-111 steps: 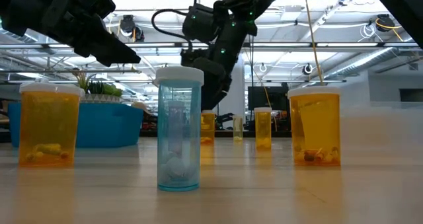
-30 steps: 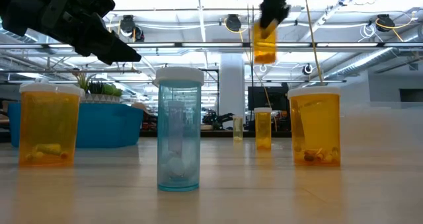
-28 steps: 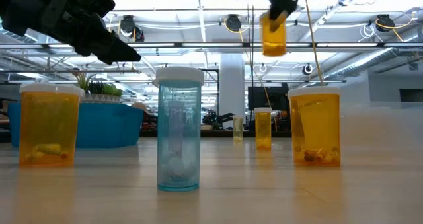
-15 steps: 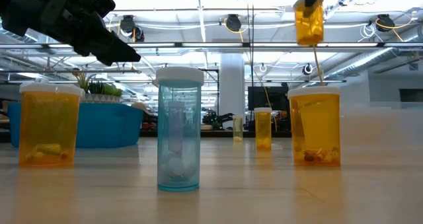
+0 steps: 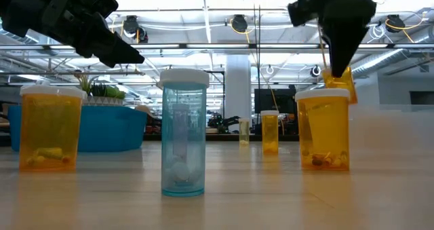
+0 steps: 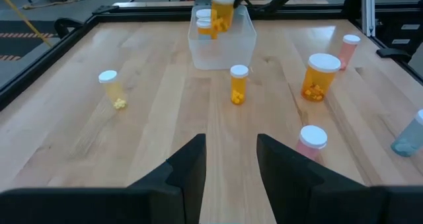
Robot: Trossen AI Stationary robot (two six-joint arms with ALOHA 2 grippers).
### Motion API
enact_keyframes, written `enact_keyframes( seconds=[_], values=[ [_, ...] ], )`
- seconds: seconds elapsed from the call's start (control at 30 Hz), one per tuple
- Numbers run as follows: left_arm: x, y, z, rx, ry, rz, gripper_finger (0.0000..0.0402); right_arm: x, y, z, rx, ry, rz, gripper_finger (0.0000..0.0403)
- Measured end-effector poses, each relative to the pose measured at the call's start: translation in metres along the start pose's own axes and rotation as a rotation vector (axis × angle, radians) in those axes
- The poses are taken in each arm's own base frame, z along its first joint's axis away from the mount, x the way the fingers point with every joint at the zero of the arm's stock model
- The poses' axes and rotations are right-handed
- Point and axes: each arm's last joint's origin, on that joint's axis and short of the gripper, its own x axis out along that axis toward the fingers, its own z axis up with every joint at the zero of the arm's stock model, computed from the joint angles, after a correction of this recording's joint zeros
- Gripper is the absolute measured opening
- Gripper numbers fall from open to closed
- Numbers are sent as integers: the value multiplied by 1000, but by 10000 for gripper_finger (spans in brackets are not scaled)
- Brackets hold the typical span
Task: Pick and place medicine bottles into bin by pill shape (circle, oval)
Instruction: Put the large orange pill bottle into the transparent bin
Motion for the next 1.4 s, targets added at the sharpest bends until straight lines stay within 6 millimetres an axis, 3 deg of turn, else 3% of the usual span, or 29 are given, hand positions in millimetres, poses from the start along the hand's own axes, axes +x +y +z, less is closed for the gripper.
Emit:
enact_keyframes(
  seconds=[0.13,0.77,1.27,1.4],
  values=[
    [0,0,0,0,0,0,138,15,0,1,5,-10,10,212],
    [0,0,0,0,-2,1,138,48,1,-3,21,-43,35,213],
    [0,0,0,0,-2,0,138,51,1,-3,6,-45,35,253],
    [0,0,0,0,-2,0,138,43,-2,-5,21,-74,54,253]
  ],
)
